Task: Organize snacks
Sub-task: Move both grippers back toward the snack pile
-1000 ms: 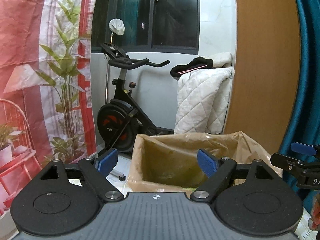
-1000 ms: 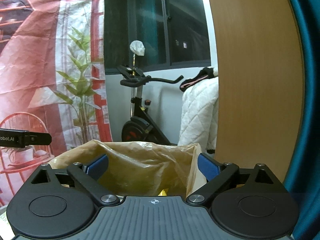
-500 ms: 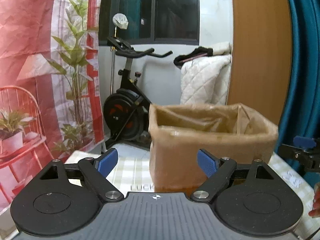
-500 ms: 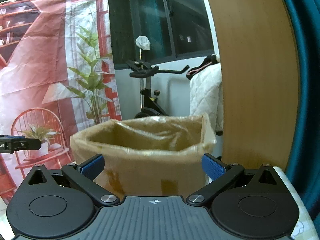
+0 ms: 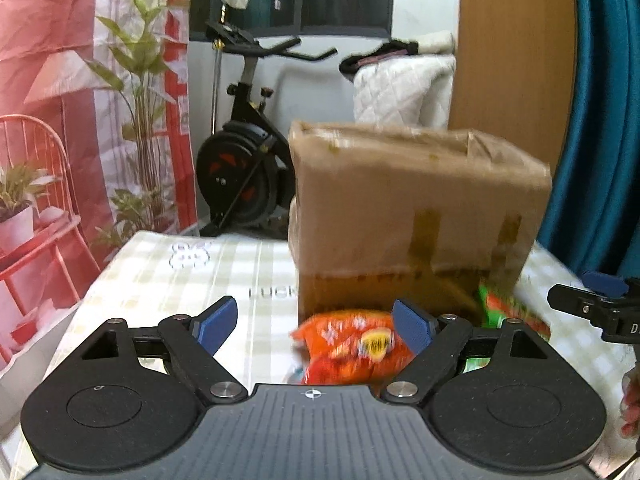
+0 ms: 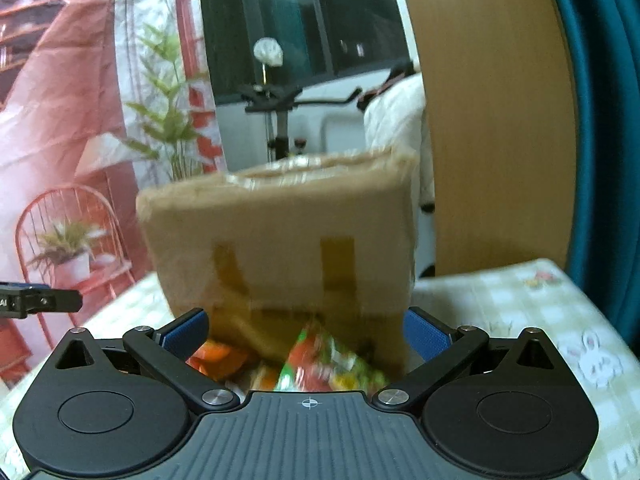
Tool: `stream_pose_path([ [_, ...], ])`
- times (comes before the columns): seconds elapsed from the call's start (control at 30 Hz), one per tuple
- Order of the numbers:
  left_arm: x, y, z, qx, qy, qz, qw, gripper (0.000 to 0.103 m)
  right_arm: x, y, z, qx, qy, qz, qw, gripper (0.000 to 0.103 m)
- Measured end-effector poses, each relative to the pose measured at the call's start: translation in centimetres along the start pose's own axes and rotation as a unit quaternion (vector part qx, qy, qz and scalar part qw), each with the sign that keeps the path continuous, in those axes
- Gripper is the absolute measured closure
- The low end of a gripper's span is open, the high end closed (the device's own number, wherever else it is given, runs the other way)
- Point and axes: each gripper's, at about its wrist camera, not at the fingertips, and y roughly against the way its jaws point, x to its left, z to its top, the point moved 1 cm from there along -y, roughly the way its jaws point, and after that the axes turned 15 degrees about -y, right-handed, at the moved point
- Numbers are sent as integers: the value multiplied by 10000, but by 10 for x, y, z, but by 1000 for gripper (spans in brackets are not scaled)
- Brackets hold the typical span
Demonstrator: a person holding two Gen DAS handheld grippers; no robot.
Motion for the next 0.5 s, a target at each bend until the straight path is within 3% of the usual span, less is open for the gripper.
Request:
stream_pose_path([
  [0.07,-1,-1,-7,133,-55,-21,9999,22,4,0,-14,181,25,-234,9996,5],
  [0.13,1,0,-13,200,-52,-87,9997,22,5,1,-28,367,-161,-182,9990,22],
  [0.17,2,1,-16,214,-51,-115,9997,22,5,0,-35,485,-260,-112,9984,26],
  [0.27,7,5,-22,246,-130,-116,9995,23,10,-4,-58,810,-314,-44,9962,29],
  [0.33,7,6,-26,253,-177,-83,9995,24,15,-10,-71,1074,-311,69,9937,37],
  [0.5,7,2,-36,361,0,-136,9993,24,32,-30,-95,1647,-207,209,9859,38],
])
